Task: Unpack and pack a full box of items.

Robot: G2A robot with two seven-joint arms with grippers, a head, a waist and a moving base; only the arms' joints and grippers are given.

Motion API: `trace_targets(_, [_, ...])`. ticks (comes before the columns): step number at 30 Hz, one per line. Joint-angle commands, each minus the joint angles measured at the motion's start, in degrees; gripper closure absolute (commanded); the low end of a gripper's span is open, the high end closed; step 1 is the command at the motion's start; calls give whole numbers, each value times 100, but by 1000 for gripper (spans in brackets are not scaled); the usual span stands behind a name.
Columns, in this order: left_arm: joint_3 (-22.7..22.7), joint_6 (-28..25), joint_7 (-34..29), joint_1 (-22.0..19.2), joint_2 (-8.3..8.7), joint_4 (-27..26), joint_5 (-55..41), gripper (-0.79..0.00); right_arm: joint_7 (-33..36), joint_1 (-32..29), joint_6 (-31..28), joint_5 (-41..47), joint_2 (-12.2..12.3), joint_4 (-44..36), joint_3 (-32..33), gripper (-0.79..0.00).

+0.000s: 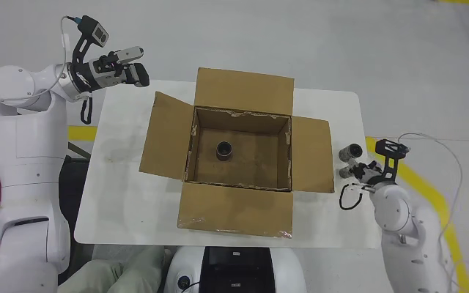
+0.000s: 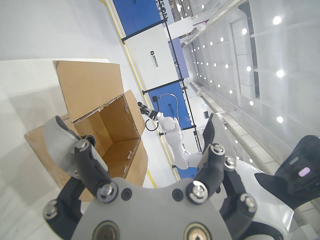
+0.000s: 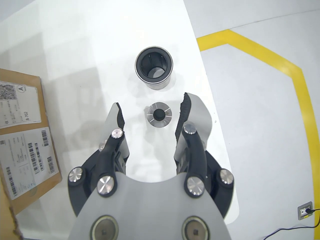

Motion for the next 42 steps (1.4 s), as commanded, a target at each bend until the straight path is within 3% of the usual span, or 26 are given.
trace_targets(1, [0, 0, 0, 0, 0, 0, 0, -785, -26, -48, 36, -10, -1, -161, 22, -474])
trace_targets(8, [0, 0, 0, 0, 0, 0, 0, -785, -88, -121, 57, -143, -1, -779, 0, -480])
trace_targets(12, [0, 0, 0, 0, 0, 0, 0, -785, -143, -192, -64, -127, -7, -1230, -113, -551])
trace_targets(15, [0, 0, 0, 0, 0, 0, 0, -785, -192, -243, -177, -184, -10, -1553, -240, -560])
trace_targets(23, [0, 0, 0, 0, 0, 0, 0, -785, -146, -62, -683, -154, -21, -2139, -901, -536])
trace_targets(37, [0, 0, 0, 0, 0, 0, 0, -785, 313, 1222, -1153, -475, -141, -1455, -2721, -453])
trace_targets(42, [0, 0, 0, 0, 0, 0, 0, -785, 381, 1655, -1184, -351, -213, -990, -3150, -474])
